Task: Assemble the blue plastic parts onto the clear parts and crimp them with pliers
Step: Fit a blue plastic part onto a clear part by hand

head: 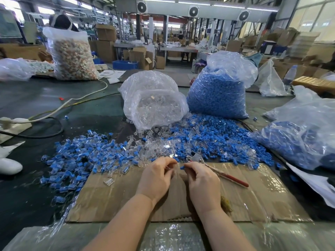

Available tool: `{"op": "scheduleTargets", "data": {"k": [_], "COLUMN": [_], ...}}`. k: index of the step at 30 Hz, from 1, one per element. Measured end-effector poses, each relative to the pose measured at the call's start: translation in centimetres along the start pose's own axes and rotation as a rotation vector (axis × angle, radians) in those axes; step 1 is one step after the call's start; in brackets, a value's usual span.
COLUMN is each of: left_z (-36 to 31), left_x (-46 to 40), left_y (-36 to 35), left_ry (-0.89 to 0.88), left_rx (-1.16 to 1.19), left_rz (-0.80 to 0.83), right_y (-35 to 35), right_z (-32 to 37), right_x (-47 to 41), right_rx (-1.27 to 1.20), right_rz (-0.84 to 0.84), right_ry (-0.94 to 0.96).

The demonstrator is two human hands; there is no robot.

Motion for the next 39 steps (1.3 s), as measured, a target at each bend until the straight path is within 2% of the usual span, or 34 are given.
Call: {"op": "scheduleTargets", "data": {"k": [6, 15, 31, 39], "left_z": [0.52, 0.27, 0.25, 0.37], "left_x": [-0.07, -0.02, -0.06, -0.1], "left_y": [0.5, 0.77, 0.65, 0.55], "left_ry": [0.16, 0.204, 0.165, 0.149], "left_rx": [0.13, 0.344, 0.289, 0.26], "left_rz": [-0.003, 0.077, 0.137, 0.123], "right_y": [-0.07, -0.25, -0.58, -0.24], "right_z": [0.11, 0.25, 0.2, 0.3], "right_x": [0.0, 0.02, 0.16, 0.22], "right_rx": [-0.015, 0.017, 0.097, -0.006], "right_rz": [0.045, 0.059, 0.138, 0.116], "right_ry": [-0.026, 0.011, 0.028, 0.075]}}
Point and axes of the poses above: each hand's wrist, its own x-axis away from the middle knuckle, its own y-axis out of the back of the hand, z = x × y, the point moved 2 cm from there along -x, towards the middle knuckle, and after that the axes turned 3 degrees about z, right-handed, at the moved point
